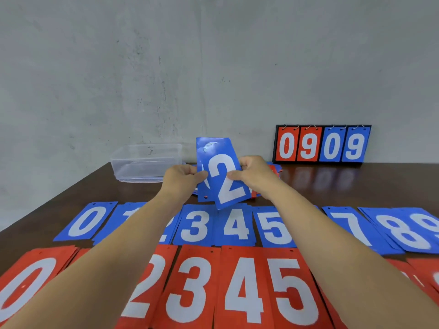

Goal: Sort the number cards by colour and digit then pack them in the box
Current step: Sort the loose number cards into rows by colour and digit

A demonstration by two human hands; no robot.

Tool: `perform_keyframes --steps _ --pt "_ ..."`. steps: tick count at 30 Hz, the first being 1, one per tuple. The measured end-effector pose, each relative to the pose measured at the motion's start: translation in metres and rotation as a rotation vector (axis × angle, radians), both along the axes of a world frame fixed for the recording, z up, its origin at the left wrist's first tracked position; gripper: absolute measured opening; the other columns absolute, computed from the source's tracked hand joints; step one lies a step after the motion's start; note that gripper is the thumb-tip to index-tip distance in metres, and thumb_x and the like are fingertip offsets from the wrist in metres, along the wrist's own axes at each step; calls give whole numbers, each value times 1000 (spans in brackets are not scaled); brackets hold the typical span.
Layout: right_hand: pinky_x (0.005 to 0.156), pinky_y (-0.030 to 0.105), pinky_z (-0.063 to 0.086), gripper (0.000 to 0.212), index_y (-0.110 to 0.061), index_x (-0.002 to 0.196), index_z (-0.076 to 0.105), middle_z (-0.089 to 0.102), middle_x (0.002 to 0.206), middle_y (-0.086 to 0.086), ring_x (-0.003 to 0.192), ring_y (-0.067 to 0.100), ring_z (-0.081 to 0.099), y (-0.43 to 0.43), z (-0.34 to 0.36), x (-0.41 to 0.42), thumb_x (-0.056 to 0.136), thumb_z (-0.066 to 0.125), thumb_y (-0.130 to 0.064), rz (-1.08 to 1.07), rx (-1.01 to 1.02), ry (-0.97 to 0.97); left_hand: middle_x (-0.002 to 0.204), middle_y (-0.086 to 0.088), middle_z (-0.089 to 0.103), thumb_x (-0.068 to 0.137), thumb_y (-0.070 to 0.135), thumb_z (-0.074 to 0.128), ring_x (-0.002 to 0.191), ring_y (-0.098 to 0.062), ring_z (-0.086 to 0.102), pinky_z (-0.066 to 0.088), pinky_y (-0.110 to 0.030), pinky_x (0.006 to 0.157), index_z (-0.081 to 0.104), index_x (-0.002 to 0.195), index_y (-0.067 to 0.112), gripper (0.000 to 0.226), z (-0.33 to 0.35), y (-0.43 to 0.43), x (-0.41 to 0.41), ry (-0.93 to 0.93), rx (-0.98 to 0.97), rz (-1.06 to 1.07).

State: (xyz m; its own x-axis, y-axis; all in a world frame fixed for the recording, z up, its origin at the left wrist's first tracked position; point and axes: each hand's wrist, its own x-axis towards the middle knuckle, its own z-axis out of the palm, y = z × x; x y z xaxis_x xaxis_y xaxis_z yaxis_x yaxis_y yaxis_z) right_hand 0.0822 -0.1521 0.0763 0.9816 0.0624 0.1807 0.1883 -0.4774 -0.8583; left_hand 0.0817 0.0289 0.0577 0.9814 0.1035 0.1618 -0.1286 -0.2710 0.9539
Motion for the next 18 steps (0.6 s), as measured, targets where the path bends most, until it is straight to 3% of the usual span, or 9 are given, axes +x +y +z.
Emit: perform_keyframes --steps 3,6,8,12,18 --pt "70 33 57 15 -2 99 67 73 94 8 81 21 71 3 3 -21 87 67 -12 -62 -1 -15 77 -11 69 89 18 68 67 -20 63 56 -34 76 60 83 -11 30 4 9 -18 -4 -28 -26" --pt "70 35 57 3 -6 85 67 72 86 7 76 25 69 7 0 -42 86 67 -9 -103 5 -15 61 -8 53 90 15 67 50 -12 49 47 -24 56 52 66 1 31 4 22 -39 1 -7 -19" --pt "63 33 53 9 -8 77 66 69 76 5 68 23 65 10 -5 -55 85 67 -7 -116 -14 -20 54 -2 53 90 12 65 43 -6 46 43 -20 52 54 61 7 32 0 34 -51 -1 6 -6" --pt "48 25 29 32 -10 59 46 44 56 1 48 14 37 18 -15 -75 84 65 -6 -177 -26 -30 76 -7 67 92 10 63 52 -7 57 44 -15 49 67 83 7 10 -4 60 -73 16 -45 46" --pt "48 25 27 35 -10 60 40 37 58 3 51 16 34 40 -29 -71 89 60 -4 -201 -3 46 87 -2 68 90 20 67 70 -9 65 47 -18 51 65 86 16 6 -15 104 -81 64 -2 156"
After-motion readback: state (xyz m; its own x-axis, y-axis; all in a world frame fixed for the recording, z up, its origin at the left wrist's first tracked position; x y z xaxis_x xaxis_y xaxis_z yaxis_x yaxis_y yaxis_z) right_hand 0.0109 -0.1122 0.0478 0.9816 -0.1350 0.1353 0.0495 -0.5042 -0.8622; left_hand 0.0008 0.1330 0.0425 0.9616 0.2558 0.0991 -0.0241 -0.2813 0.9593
